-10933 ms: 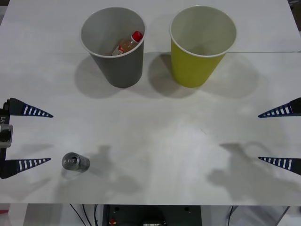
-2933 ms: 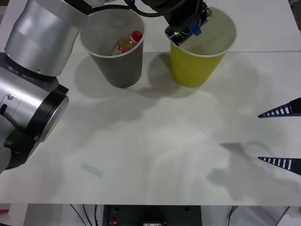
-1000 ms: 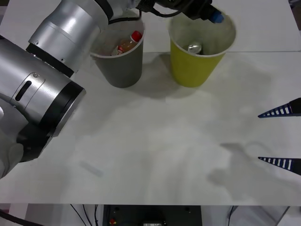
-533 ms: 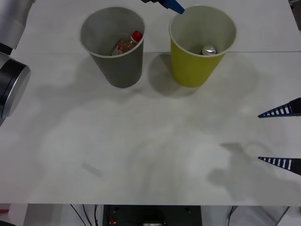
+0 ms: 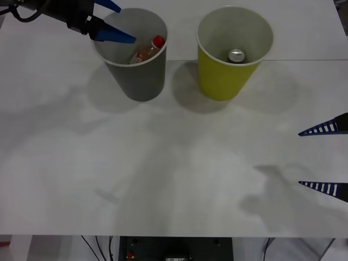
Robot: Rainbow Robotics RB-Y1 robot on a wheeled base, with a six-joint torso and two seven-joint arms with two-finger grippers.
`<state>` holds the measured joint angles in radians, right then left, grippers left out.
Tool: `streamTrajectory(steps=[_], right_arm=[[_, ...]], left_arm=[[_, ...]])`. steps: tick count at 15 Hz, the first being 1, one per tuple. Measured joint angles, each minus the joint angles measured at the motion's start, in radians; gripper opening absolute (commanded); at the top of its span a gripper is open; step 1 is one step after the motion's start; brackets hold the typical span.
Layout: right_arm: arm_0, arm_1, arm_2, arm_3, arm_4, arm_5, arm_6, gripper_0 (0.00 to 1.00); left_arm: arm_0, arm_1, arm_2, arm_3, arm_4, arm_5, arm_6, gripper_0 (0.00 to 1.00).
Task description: Put the can into the green bin and the plastic bottle into the gray bin
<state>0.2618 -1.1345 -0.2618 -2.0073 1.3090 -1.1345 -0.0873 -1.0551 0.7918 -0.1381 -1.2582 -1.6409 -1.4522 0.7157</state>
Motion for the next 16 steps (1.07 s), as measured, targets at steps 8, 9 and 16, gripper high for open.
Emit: streamTrajectory(steps=[8, 9, 16], right_arm=[[0.0, 0.0, 0.0, 0.0, 0.0, 0.0, 0.0, 1.0], [0.0, 0.0, 0.0, 0.0, 0.0, 0.0, 0.0, 1.0], [0.0, 0.0, 0.0, 0.0, 0.0, 0.0, 0.0, 1.0]], left_arm=[[0.288, 0.248, 0.051, 0.0, 0.231, -0.004, -0.409, 1.0], [0.339, 0.253, 0.083, -0.001, 0.247, -0.004, -0.456, 1.0], [0.596, 0.253, 0.211, -0.001, 0.291, -0.059, -0.778, 1.0]])
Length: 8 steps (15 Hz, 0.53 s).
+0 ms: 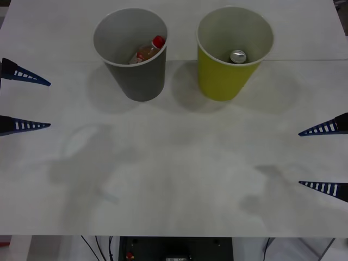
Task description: Put the can into the green bin and the plastic bottle into the gray bin
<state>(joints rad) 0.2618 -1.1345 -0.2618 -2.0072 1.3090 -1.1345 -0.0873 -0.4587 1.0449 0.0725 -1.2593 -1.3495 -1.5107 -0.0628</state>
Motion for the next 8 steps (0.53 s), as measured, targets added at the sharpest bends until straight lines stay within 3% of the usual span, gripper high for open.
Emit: streamTrajectory(steps=[8], right_arm=[[0.0, 0.0, 0.0, 0.0, 0.0, 0.0, 0.0, 1.0]], left_arm=[[0.111, -0.001, 0.046, -0.002, -0.08, -0.047, -0.231, 1.0]])
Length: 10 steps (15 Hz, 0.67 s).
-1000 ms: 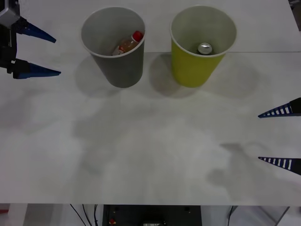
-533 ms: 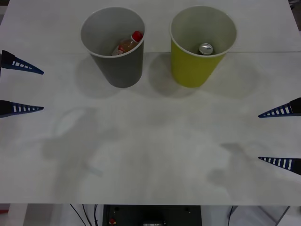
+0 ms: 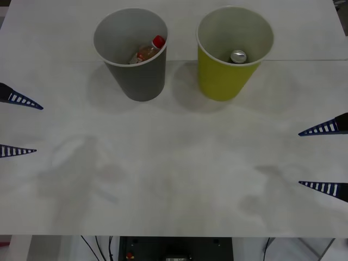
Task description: Put the can into the green bin and the plastic bottle into the gray bin
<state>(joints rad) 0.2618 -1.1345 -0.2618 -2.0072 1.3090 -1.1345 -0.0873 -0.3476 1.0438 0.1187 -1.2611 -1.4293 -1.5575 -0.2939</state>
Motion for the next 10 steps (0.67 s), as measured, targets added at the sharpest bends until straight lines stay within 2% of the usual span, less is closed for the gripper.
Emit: streamTrajectory(steps=[5, 10], right_arm=[[0.0, 0.0, 0.0, 0.0, 0.0, 0.0, 0.0, 1.0], [0.0, 0.0, 0.0, 0.0, 0.0, 0.0, 0.0, 1.0]], left_arm=[[0.148, 0.001, 0.072, -0.087, -0.002, -0.006, -0.051, 1.0], [0.257, -0.019, 0.137, -0.201, -0.046, 0.016, -0.119, 1.0]])
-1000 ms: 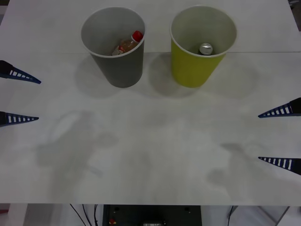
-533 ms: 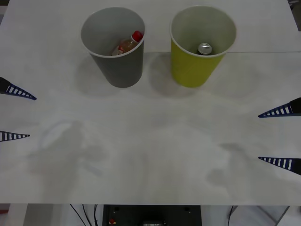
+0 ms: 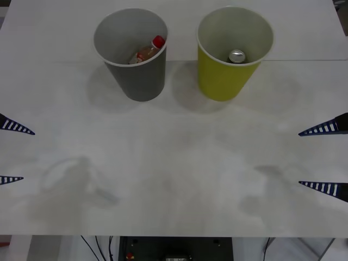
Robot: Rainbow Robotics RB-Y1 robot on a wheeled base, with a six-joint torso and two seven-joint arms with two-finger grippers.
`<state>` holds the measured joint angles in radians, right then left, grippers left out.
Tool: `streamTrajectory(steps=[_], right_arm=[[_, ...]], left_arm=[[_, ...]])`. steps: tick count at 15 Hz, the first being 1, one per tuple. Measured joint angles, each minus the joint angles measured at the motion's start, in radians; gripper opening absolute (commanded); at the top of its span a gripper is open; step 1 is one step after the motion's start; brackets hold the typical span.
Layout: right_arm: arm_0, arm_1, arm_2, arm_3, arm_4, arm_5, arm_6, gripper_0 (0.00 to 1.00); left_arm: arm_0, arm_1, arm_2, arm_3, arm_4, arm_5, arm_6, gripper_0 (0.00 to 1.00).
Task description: Put the can into the green bin and the plastic bottle into the gray bin
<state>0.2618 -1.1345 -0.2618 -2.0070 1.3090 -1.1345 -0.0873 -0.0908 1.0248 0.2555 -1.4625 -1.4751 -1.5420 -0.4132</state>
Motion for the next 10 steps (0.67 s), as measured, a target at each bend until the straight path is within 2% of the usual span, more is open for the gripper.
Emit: streamTrajectory(steps=[5, 10], right_arm=[[0.0, 0.0, 0.0, 0.0, 0.0, 0.0, 0.0, 1.0], [0.0, 0.0, 0.0, 0.0, 0.0, 0.0, 0.0, 1.0]], left_arm=[[0.028, -0.096, 0.014, -0.007, 0.043, 0.034, 0.024, 1.0], [0.027, -0.112, 0.014, -0.006, 0.048, 0.034, 0.045, 1.0]])
